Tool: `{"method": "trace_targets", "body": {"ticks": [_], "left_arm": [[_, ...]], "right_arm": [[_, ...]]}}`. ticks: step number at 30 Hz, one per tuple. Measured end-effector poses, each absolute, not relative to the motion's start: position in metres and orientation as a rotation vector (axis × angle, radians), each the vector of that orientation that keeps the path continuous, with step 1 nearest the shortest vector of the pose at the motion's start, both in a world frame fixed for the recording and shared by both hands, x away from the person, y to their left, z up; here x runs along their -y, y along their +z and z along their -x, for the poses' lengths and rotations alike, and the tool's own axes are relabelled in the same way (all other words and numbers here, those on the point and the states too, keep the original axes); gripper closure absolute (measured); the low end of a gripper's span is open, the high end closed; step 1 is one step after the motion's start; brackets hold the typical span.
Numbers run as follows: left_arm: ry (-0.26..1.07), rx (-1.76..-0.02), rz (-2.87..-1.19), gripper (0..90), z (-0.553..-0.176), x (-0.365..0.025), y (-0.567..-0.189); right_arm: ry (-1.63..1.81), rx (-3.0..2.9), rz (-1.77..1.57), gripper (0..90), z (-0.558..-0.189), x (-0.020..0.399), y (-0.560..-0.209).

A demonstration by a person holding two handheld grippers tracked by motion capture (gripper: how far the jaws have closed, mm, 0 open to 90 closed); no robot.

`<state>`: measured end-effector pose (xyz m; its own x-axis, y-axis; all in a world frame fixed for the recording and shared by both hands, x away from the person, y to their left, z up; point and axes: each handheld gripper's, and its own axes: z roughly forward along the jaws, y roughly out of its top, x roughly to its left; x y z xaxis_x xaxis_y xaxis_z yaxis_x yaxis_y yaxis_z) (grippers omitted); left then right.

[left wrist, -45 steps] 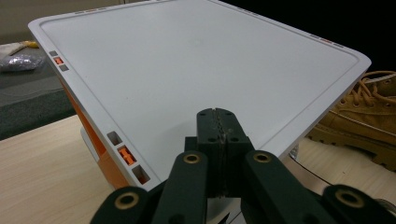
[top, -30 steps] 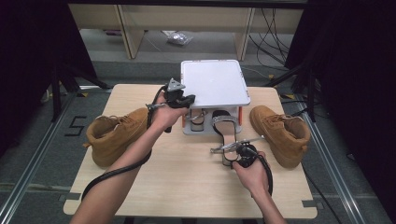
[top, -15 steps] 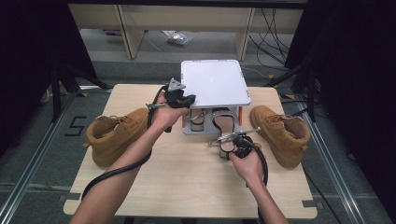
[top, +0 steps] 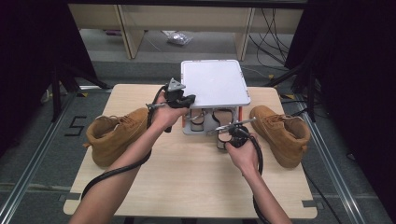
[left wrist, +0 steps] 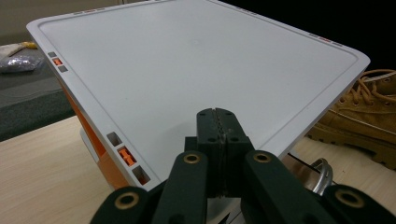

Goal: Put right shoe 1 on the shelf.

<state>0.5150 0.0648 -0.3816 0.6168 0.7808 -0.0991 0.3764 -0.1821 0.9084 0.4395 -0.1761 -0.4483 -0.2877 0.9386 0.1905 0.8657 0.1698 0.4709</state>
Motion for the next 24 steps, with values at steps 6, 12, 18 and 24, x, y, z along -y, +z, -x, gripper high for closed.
{"method": "trace_targets", "body": {"ticks": [6, 12, 18, 24], "left_arm": [[0.480, -0.938, -1.791, 88.7, -0.515, -0.065, -0.382], [0.478, -0.941, -1.787, 88.7, -0.515, -0.065, -0.382], [0.480, -0.935, -1.793, 88.7, -0.515, -0.065, -0.382], [0.478, -0.937, -1.791, 88.7, -0.515, -0.065, -0.382]], "right_arm": [[0.750, -2.260, -1.753, 90.0, -0.446, 0.173, -0.443], [0.760, -2.242, -1.733, 90.0, -0.453, 0.174, -0.442], [0.766, -2.217, -1.735, 90.0, -0.460, 0.173, -0.444], [0.765, -2.184, -1.717, 90.0, -0.468, 0.176, -0.447]]}}
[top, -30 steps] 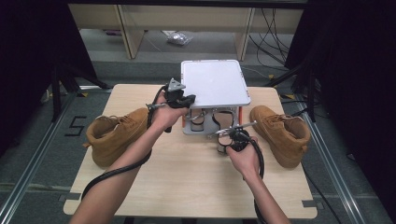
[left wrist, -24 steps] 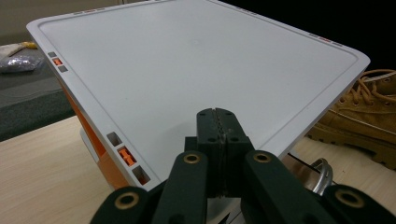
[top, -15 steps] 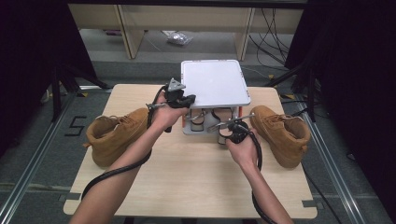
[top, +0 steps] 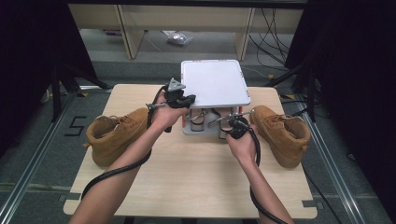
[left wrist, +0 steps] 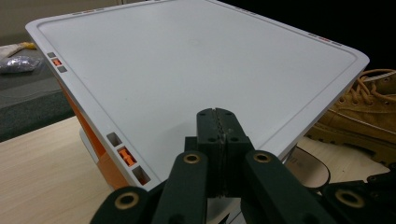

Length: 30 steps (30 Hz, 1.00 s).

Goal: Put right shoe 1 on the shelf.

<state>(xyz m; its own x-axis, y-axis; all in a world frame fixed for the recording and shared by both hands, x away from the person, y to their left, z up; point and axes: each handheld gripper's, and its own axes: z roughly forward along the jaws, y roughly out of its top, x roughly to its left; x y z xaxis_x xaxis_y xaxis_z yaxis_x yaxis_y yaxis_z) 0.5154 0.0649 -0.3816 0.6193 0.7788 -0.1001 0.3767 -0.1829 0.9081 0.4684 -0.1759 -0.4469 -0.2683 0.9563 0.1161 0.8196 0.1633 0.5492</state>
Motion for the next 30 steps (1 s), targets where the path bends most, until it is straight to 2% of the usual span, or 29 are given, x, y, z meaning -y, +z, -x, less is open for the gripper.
{"method": "trace_targets", "body": {"ticks": [30], "left_arm": [[0.476, -0.931, -1.796, 88.7, -0.516, -0.065, -0.381]], "right_arm": [[0.759, -2.087, -1.640, 90.0, -0.494, 0.169, -0.450]]}}
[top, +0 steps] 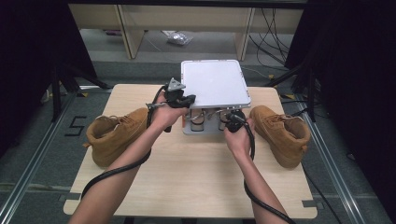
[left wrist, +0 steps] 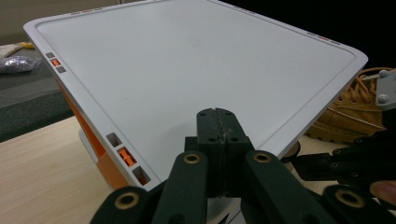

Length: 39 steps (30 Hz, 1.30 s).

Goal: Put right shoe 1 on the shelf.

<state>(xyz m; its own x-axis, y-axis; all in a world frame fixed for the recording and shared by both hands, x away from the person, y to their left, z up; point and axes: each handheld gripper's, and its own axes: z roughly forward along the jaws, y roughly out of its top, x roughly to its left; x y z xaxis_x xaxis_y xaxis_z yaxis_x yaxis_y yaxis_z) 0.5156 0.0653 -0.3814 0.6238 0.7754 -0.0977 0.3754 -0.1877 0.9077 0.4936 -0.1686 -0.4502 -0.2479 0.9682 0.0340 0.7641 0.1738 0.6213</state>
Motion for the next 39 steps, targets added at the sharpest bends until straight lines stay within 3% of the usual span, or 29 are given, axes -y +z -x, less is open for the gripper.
{"method": "trace_targets", "body": {"ticks": [26, 34, 39], "left_arm": [[0.480, -0.930, -1.797, 88.7, -0.515, -0.065, -0.381], [0.489, -0.925, -1.803, 87.0, -0.515, -0.066, -0.381], [0.502, -0.920, -1.813, 81.4, -0.516, -0.067, -0.380]], "right_arm": [[0.778, -2.062, -1.571, 87.4, -0.499, 0.171, -0.469], [0.812, -2.064, -1.578, 76.3, -0.494, 0.170, -0.467], [0.853, -2.049, -1.538, 72.1, -0.482, 0.177, -0.460]]}}
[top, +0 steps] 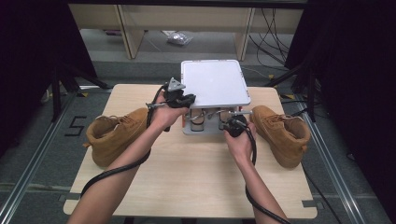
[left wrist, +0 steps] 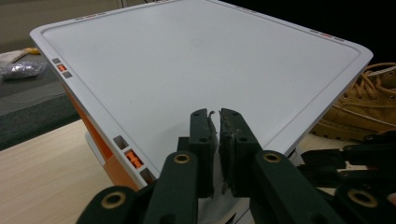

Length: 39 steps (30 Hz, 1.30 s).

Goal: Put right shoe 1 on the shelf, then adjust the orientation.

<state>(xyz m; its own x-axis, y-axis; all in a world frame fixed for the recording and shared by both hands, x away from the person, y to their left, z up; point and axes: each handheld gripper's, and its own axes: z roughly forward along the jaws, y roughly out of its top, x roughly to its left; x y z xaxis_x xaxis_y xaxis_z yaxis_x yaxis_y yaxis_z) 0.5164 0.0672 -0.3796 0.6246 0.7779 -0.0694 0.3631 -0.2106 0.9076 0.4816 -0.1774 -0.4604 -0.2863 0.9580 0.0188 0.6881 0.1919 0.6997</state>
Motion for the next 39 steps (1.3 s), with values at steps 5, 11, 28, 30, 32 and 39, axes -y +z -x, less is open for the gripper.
{"method": "trace_targets", "body": {"ticks": [5, 11, 28, 30, 32, 39], "left_arm": [[0.503, -0.931, -1.794, 75.7, -0.513, -0.072, -0.375], [0.538, -0.917, -1.786, 62.7, -0.499, -0.087, -0.364], [0.577, -1.006, -1.766, 54.4, -0.457, -0.166, -0.357], [0.571, -1.018, -1.756, 55.8, -0.456, -0.170, -0.355], [0.569, -1.012, -1.743, 56.8, -0.453, -0.174, -0.353], [0.612, -1.044, -1.709, 58.8, -0.435, -0.197, -0.351]], "right_arm": [[0.887, -2.050, -1.540, 66.6, -0.467, 0.186, -0.455], [0.967, -2.029, -1.556, 58.1, -0.446, 0.200, -0.454], [1.080, -2.015, -1.606, 51.4, -0.387, 0.232, -0.471], [1.085, -2.012, -1.603, 51.3, -0.381, 0.233, -0.471], [1.075, -2.011, -1.600, 51.2, -0.377, 0.231, -0.471], [1.064, -2.020, -1.566, 50.8, -0.377, 0.232, -0.466]]}}
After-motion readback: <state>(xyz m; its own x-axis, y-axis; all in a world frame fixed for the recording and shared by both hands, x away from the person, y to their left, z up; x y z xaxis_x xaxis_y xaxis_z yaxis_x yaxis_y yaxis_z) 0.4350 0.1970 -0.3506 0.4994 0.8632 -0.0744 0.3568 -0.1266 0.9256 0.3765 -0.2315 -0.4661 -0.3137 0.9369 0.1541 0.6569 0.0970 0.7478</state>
